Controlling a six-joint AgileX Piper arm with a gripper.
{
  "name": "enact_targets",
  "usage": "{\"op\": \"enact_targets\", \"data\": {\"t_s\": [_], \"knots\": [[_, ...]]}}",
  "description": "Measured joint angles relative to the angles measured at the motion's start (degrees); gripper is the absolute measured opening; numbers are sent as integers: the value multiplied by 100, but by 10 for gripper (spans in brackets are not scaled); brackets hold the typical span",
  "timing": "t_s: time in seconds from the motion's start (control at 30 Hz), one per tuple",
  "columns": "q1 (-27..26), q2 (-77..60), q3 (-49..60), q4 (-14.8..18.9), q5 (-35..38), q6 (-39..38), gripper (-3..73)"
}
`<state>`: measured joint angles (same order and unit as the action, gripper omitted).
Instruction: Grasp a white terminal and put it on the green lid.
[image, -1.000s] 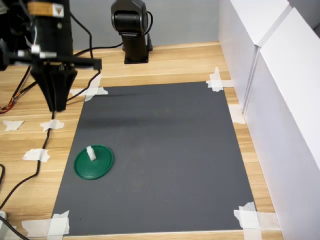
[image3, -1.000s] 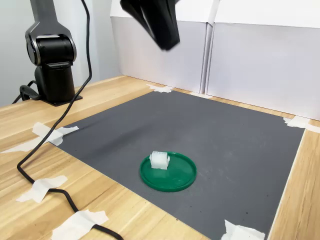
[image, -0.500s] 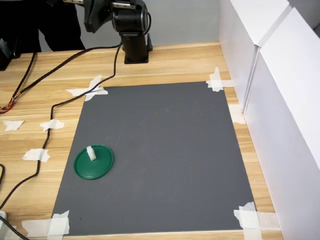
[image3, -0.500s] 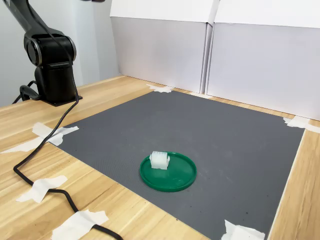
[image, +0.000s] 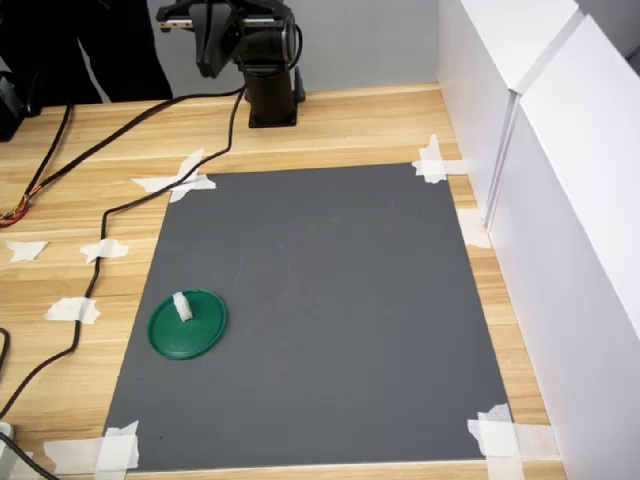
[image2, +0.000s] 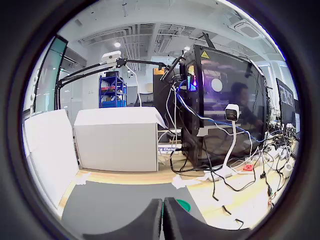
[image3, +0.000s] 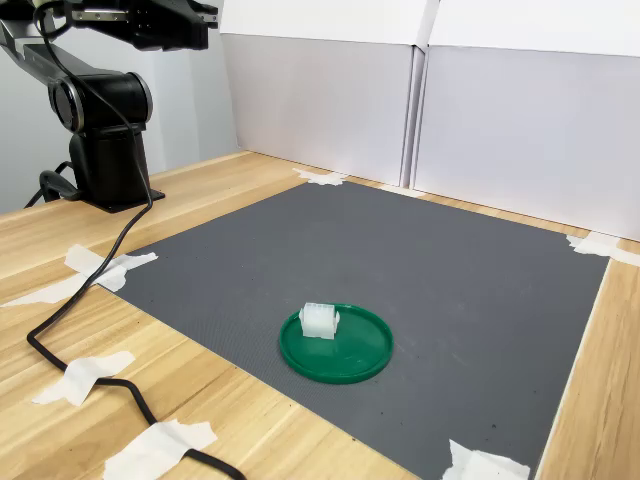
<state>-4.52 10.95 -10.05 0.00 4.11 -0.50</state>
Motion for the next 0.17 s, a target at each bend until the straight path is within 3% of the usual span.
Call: {"op": "enact_targets", "data": {"t_s": [0.17], "knots": [[0, 0, 0, 0, 110, 50, -16]]}}
